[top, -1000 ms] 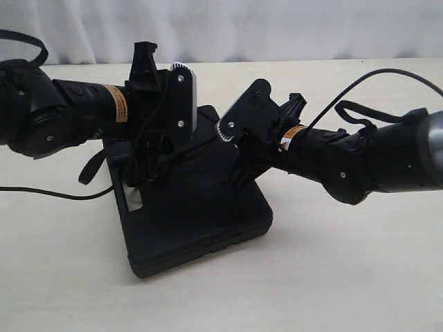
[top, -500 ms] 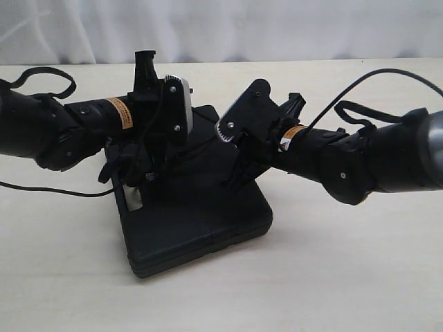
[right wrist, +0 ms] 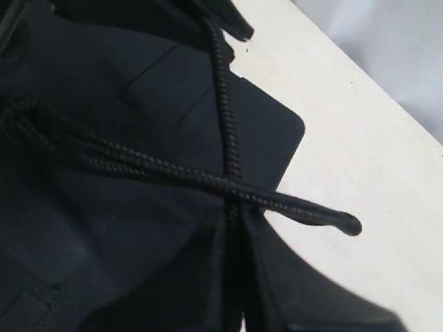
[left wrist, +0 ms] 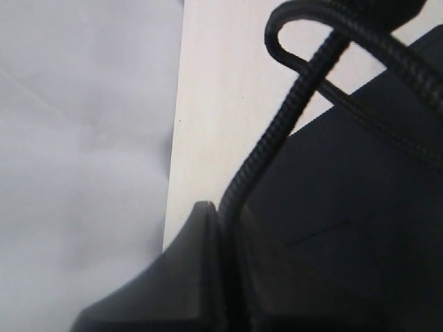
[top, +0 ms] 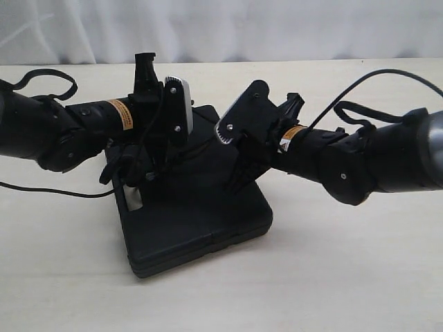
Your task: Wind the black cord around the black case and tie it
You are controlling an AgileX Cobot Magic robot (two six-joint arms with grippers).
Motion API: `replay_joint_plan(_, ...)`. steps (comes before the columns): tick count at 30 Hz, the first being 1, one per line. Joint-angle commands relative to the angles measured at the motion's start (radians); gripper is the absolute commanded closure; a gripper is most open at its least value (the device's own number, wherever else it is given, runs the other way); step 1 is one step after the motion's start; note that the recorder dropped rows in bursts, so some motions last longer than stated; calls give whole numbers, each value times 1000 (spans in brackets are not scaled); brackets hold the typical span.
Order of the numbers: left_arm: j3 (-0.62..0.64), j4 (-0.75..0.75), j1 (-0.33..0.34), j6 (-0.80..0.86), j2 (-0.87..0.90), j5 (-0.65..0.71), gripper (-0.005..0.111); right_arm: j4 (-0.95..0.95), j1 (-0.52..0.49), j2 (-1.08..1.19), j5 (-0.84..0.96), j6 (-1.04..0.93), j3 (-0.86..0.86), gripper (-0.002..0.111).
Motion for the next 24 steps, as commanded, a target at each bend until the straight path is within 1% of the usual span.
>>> replay_joint_plan(1,3,-18,0,-3,-1,-12,107,-43,1,-7,13,1,1,104)
replay_joint_plan(3,3,-18,0,-3,-1,-12,107,-63,1,-7,15,-1,1,98)
replay_joint_plan(5,3,-42,0,-3,-1,-12,107,-83,1,-7,21,-1,1,89)
replay_joint_plan(8,3,-117,0,3,-1,-24,107,-110,1,-11,47,-11,1,71)
replay_joint_plan(10,3,-160,0,25,-1,-29,107,-110,1,-28,93,-41,1,61)
replay_joint_plan(12,3,-192,0,54,-1,-29,107,-110,1,-55,170,-74,1,55)
replay_joint_plan(15,3,-200,0,60,-1,-29,107,-96,1,-110,243,-78,1,54)
replay_joint_plan(18,3,-200,0,59,-1,-31,107,-96,1,-177,267,-27,1,54)
replay_joint_plan(20,3,-200,0,59,-3,-31,107,-96,1,-220,264,48,1,54)
replay_joint_plan(24,3,-200,0,59,-23,-15,107,-96,1,-269,187,239,1,54)
